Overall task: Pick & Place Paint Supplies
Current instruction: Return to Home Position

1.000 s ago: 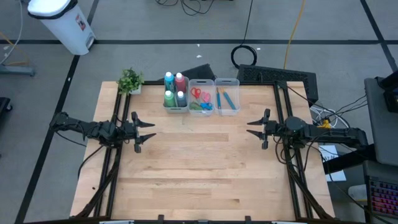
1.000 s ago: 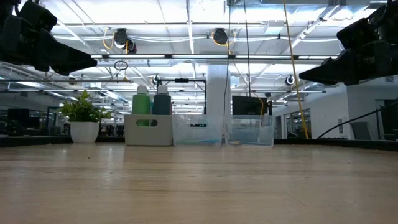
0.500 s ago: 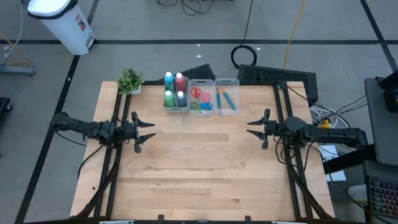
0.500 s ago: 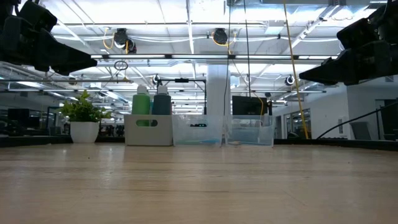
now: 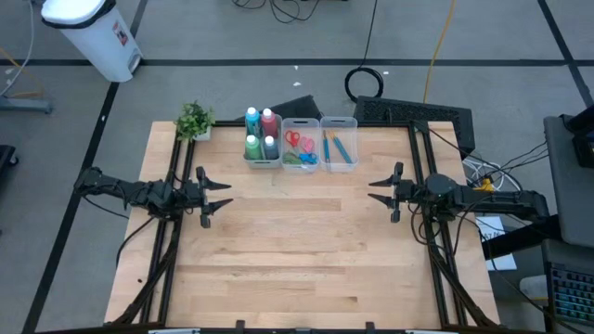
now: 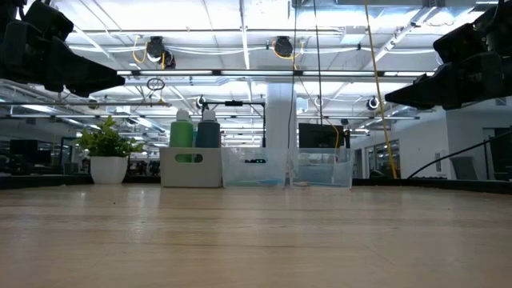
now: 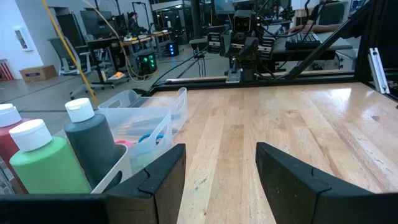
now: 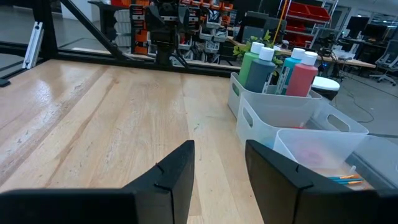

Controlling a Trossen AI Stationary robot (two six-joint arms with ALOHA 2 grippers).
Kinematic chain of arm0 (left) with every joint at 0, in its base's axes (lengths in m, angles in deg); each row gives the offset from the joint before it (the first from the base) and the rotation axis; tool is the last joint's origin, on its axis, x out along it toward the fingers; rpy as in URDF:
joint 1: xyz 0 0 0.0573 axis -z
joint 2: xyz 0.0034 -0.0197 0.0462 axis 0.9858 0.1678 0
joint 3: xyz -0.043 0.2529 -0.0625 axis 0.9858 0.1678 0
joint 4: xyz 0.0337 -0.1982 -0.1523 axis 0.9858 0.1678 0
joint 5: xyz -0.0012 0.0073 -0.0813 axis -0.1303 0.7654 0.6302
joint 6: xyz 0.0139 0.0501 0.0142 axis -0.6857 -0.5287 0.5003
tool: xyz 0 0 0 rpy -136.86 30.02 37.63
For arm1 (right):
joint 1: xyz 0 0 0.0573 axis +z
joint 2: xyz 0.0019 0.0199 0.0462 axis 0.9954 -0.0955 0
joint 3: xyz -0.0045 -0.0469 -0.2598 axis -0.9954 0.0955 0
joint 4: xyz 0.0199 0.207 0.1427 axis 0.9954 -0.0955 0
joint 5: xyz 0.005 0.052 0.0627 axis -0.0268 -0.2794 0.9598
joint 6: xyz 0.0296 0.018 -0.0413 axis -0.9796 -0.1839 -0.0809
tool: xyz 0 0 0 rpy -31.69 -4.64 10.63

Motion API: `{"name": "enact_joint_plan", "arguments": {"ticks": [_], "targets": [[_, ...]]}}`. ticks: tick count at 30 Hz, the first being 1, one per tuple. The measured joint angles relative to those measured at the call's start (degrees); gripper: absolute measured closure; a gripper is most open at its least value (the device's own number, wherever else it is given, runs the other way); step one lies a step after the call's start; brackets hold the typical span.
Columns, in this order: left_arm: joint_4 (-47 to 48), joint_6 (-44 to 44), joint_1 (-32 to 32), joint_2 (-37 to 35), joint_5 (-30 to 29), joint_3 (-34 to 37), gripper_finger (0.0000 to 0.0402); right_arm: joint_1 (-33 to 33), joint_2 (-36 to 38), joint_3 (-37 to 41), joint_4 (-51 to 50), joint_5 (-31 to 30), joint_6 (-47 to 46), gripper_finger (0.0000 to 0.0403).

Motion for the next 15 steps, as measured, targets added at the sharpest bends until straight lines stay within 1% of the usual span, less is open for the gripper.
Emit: {"name": "enact_joint_plan", "arguments": {"ticks": [15], "targets": [[0.02,0.00,0.02,-0.01,0.00,-0.01,0.0199,-0.02,0.00,0.00,-0.01,0.00,0.00,0.0268]]}}
